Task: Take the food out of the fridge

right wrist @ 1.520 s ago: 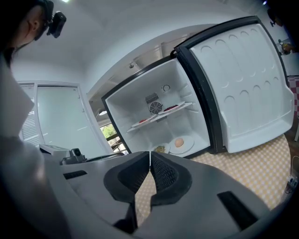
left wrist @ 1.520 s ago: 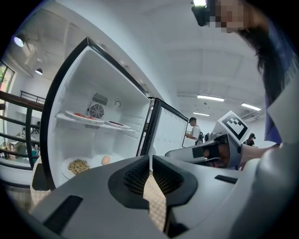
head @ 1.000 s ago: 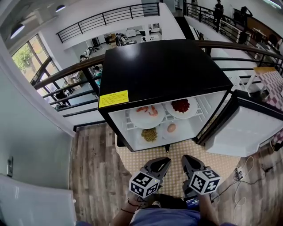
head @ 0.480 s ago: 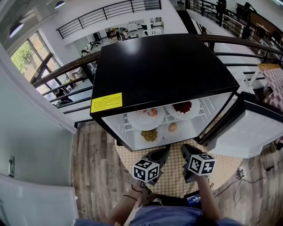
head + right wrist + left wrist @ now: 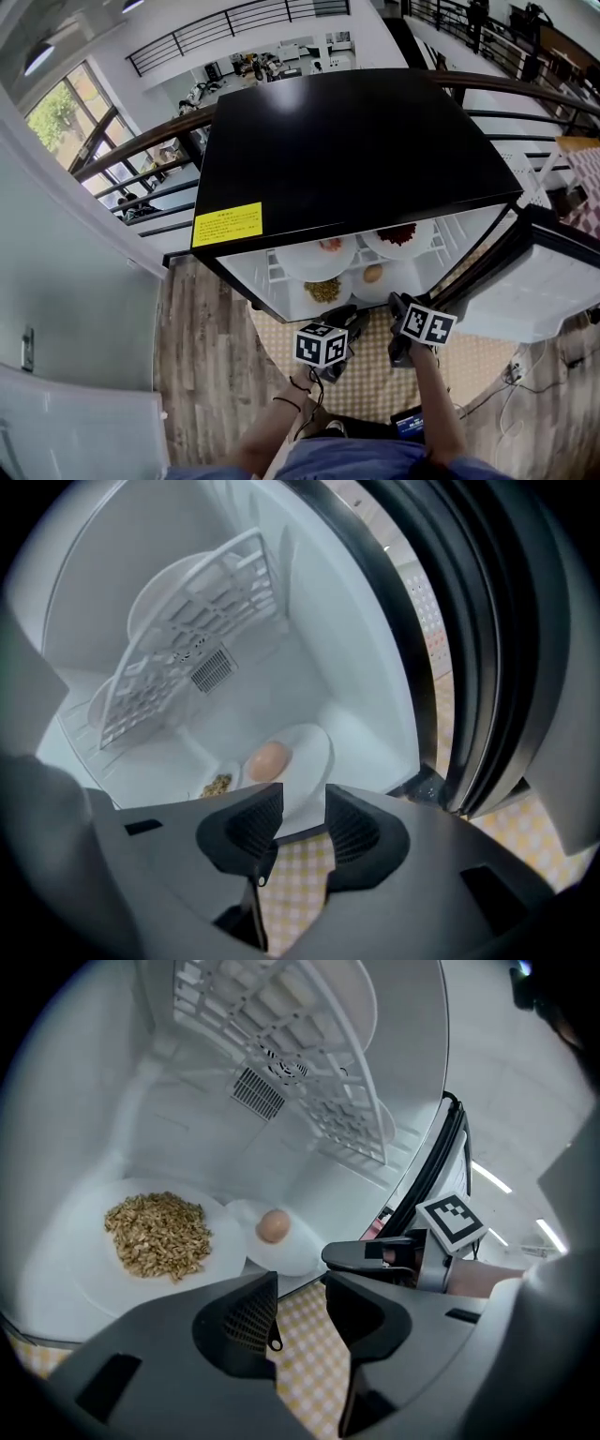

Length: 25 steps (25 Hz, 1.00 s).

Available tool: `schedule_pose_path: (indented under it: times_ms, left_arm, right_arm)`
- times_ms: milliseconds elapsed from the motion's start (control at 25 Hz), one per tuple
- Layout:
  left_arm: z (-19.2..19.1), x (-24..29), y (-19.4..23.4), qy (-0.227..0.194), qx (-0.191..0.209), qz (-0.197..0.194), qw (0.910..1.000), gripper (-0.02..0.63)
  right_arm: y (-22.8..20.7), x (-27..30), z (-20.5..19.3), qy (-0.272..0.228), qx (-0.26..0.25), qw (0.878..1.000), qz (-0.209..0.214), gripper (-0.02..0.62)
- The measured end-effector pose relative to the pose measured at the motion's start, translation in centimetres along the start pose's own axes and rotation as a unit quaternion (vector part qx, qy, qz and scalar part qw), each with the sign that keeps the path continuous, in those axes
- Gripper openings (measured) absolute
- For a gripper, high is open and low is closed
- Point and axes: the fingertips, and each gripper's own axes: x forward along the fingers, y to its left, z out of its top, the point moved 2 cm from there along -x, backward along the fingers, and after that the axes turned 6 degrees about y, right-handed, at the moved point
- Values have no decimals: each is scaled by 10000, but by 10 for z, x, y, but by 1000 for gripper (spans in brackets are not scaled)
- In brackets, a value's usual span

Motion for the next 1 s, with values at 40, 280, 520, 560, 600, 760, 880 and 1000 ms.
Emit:
schedule_pose_path:
  times_ms: [40, 280, 520, 560, 600, 760, 880, 1000]
  left_arm:
    - [1, 1, 2, -13, -87, 6, 10000, 159]
    - [-1, 7, 8, 34, -274, -28, 9996, 172]
    - [-4, 14, 7, 217, -105, -10, 9997, 172]
    - [-3, 14, 8, 205, -127, 13, 9997, 172]
    - [-2, 14, 9, 185, -165, 31, 9997, 172]
    - [1, 12, 15, 94, -378, 98, 9992, 172]
    - [1, 10, 20, 65, -475, 146, 9987, 172]
    - [2, 9, 22, 34, -559, 162, 9983, 172]
  right_arm:
    - [-2, 3, 1, 16, 58, 10000, -14, 130]
    - [-10, 14, 4, -24, 458, 9989, -117, 129]
    - [-6, 15, 4, -61, 619, 9981, -34, 91]
    - [-5, 15, 4, -67, 657, 9978, -40, 78]
    - [-5, 15, 3, -72, 680, 9976, -64, 77]
    - [-5, 12, 3, -58, 653, 9978, -77, 66]
    - [-5, 6, 0, -28, 624, 9980, -108, 61]
    - [-4, -4, -3, -58, 611, 9980, -133, 58]
